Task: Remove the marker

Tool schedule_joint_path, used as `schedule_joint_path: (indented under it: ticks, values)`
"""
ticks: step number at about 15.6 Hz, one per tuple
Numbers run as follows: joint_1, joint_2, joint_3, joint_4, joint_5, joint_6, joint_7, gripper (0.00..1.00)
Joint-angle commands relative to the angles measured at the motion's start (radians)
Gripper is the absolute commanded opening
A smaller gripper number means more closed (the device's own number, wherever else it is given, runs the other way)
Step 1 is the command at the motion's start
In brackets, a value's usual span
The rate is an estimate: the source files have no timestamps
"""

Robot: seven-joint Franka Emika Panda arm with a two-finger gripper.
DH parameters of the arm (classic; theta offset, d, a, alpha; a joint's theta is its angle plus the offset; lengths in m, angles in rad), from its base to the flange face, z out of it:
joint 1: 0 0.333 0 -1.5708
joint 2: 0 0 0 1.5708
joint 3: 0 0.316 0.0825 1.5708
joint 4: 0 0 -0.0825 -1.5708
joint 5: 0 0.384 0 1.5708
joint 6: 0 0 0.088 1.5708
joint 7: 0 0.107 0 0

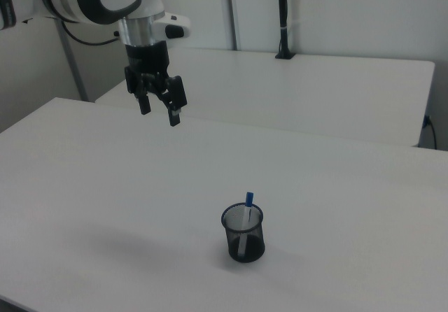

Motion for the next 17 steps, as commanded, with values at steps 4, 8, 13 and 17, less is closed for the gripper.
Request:
schedule_joint_path:
  ticks: [4, 8, 13, 17]
  values:
    - [0.007, -0.006, -0.001, 0.002, 0.019, -0.029, -0.022, 1.0]
    - [0.007, -0.006, -0.001, 0.002, 0.019, -0.029, -0.023, 1.0]
    - [0.007, -0.006, -0.001, 0.002, 0.017, -0.028, -0.031, 1.0]
    - [0.003, -0.009, -0.003, 0.004, 0.007, -0.028, -0.045, 1.0]
